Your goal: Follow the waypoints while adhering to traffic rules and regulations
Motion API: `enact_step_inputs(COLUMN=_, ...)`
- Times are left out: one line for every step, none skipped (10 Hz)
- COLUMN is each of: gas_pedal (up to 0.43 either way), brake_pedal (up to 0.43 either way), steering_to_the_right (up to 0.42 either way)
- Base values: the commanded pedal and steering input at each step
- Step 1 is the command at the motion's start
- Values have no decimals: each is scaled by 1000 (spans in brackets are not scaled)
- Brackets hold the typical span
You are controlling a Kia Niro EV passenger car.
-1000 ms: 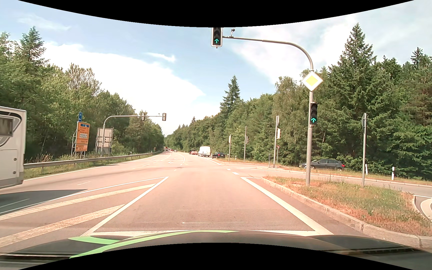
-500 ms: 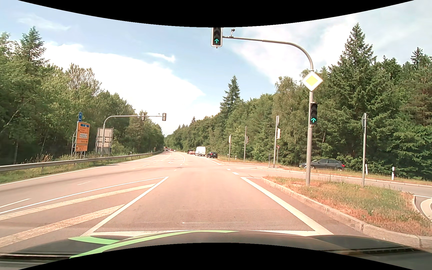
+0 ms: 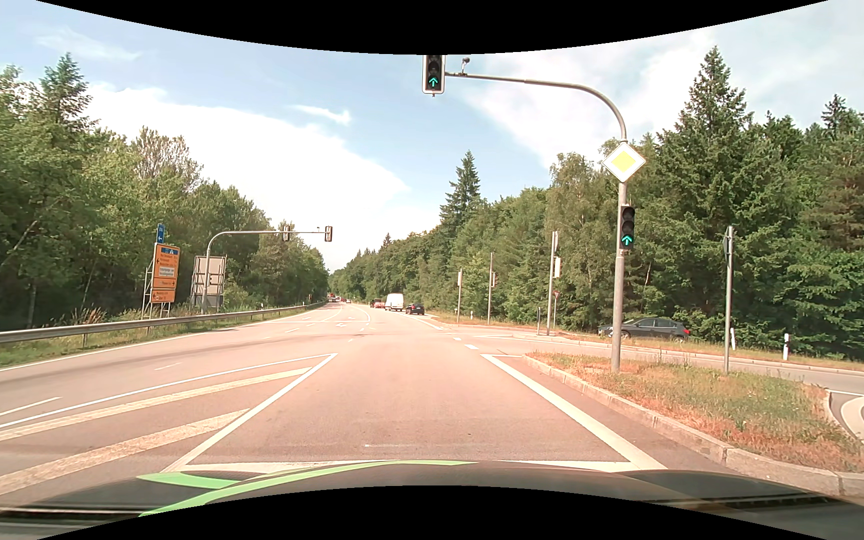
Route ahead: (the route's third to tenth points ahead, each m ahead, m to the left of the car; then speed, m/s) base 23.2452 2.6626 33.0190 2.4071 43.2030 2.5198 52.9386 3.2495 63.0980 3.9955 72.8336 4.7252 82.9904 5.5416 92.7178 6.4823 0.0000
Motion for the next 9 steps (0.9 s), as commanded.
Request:
enact_step_inputs(gas_pedal=0, brake_pedal=280, steering_to_the_right=-20)
enact_step_inputs(gas_pedal=0, brake_pedal=280, steering_to_the_right=-20)
enact_step_inputs(gas_pedal=0, brake_pedal=280, steering_to_the_right=-20)
enact_step_inputs(gas_pedal=0, brake_pedal=280, steering_to_the_right=-20)
enact_step_inputs(gas_pedal=0, brake_pedal=280, steering_to_the_right=-20)
enact_step_inputs(gas_pedal=0, brake_pedal=280, steering_to_the_right=-20)
enact_step_inputs(gas_pedal=0, brake_pedal=280, steering_to_the_right=-20)
enact_step_inputs(gas_pedal=0, brake_pedal=280, steering_to_the_right=-20)
enact_step_inputs(gas_pedal=0, brake_pedal=287, steering_to_the_right=-20)
